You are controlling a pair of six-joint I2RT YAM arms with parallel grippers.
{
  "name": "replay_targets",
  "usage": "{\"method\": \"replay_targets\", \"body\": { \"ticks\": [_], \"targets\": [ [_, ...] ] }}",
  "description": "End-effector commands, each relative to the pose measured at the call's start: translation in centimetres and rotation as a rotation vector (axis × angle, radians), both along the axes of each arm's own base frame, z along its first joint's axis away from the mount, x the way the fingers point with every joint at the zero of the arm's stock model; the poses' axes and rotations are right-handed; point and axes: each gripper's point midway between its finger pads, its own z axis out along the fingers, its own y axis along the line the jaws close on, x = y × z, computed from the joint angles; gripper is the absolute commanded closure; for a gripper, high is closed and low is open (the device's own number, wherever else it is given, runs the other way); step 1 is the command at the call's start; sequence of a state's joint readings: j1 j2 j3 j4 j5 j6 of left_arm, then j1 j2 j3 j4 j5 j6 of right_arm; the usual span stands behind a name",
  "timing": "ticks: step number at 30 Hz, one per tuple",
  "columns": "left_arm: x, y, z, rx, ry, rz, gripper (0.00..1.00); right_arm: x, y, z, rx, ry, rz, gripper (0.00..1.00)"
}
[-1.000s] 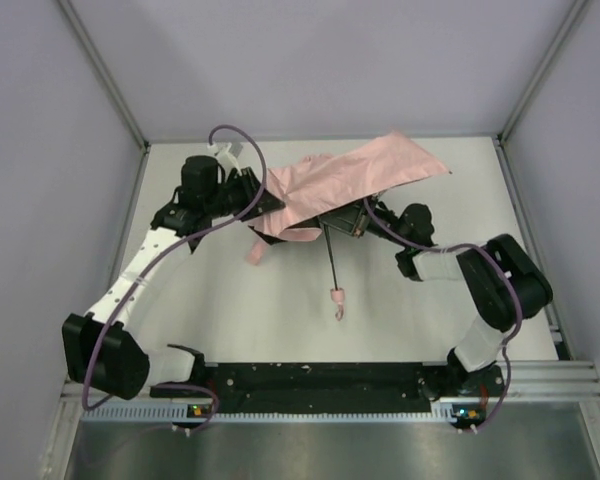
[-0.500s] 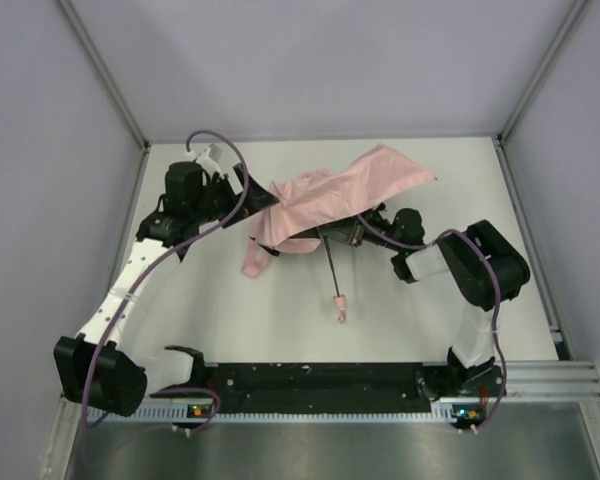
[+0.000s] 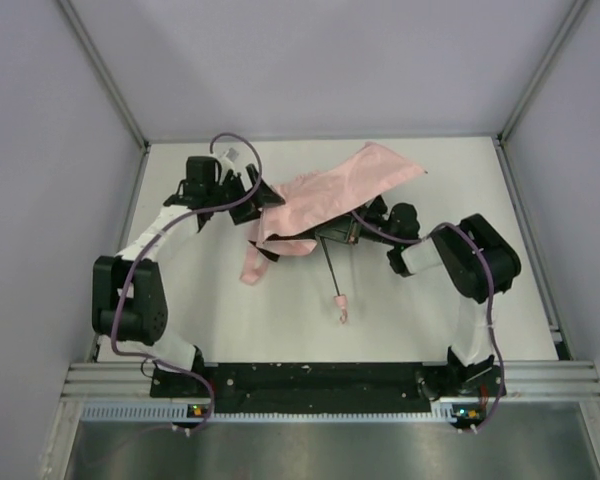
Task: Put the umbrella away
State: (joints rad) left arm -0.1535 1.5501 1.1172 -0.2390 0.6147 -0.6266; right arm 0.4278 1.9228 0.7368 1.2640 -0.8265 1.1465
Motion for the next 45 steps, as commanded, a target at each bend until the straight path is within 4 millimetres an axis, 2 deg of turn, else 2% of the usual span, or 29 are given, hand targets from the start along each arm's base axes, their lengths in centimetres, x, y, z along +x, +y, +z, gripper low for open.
{"method": "replay_targets", "body": {
  "ticks": [1, 3, 6, 9, 12, 15, 19, 21, 23, 25, 26, 27, 28, 30, 32, 34, 37, 39, 43, 45],
  "targets": [
    [2.5, -3.0, 4.9, -0.2, -0.211, -0.194, 0.02, -0.5, 0.1, 3.6, 0.083, -0.186, 0.074, 1.0],
    [1.9, -5.1, 6.6, -0.364, -0.271, -0.278, 0.02, -0.9, 0.2, 3.9, 0.099, -0.188, 0.096, 1.0],
    [0.9, -7.1, 8.1, -0.468, -0.296, -0.353, 0.02, -0.9, 0.2, 3.7, 0.101, -0.18, 0.1, 1.0],
    [0.9, -8.5, 7.1, -0.449, -0.27, -0.356, 0.02, -1.1, 0.2, 4.1, 0.117, -0.184, 0.108, 1.0],
    [1.1, -9.0, 6.2, -0.436, -0.254, -0.321, 0.02, -1.1, 0.2, 4.5, 0.131, -0.186, 0.118, 1.0],
    [1.0, -10.6, 5.9, -0.431, -0.241, -0.346, 0.02, -1.2, 0.4, 5.4, 0.148, -0.203, 0.126, 1.0],
    [1.7, -11.3, 4.4, -0.389, -0.184, -0.311, 0.02, -1.5, 0.7, 6.9, 0.169, -0.227, 0.133, 1.0],
    [2.0, -11.1, 3.9, -0.345, -0.174, -0.291, 0.11, -1.7, 0.7, 7.7, 0.176, -0.246, 0.13, 1.0],
    [1.7, -10.5, 4.1, -0.285, -0.187, -0.273, 0.26, -1.2, 0.6, 7.8, 0.165, -0.247, 0.091, 1.0],
    [1.4, -9.4, 4.4, -0.208, -0.217, -0.224, 0.48, -0.9, 0.5, 7.9, 0.16, -0.246, 0.069, 1.0],
    [1.1, -8.8, 4.7, -0.178, -0.228, -0.208, 0.51, -0.8, 0.4, 8.0, 0.162, -0.245, 0.06, 1.0],
    [0.7, -8.4, 4.9, -0.161, -0.235, -0.199, 0.5, -0.7, 0.4, 8.0, 0.161, -0.248, 0.056, 1.0],
    [0.2, -8.0, 5.4, -0.141, -0.247, -0.191, 0.45, -0.7, 0.4, 7.9, 0.157, -0.251, 0.054, 1.0],
    [-0.8, -7.3, 6.0, -0.113, -0.243, -0.18, 0.24, -0.5, 0.3, 7.7, 0.15, -0.25, 0.043, 1.0],
    [-1.9, -6.3, 6.2, -0.069, -0.216, -0.154, 0.11, -0.6, 0.3, 7.7, 0.144, -0.25, 0.045, 1.0],
    [-2.4, -5.4, 7.0, -0.037, -0.229, -0.112, 0.02, -0.8, 0.3, 7.8, 0.141, -0.257, 0.053, 1.0],
    [-2.2, -2.5, 7.2, 0.065, -0.213, 0.04, 0.02, -1.0, 0.3, 7.8, 0.136, -0.259, 0.061, 1.0],
    [-2.2, -1.2, 7.3, 0.081, -0.207, 0.078, 0.02, -1.1, 0.3, 7.9, 0.134, -0.261, 0.065, 1.0],
    [-2.2, -1.0, 6.3, 0.08, -0.176, 0.025, 0.02, -1.3, 0.4, 8.0, 0.132, -0.264, 0.077, 1.0],
    [-2.1, -1.7, 6.0, 0.067, -0.179, -0.029, 0.02, -1.2, 0.5, 8.2, 0.135, -0.267, 0.079, 1.0]
  ]
}}
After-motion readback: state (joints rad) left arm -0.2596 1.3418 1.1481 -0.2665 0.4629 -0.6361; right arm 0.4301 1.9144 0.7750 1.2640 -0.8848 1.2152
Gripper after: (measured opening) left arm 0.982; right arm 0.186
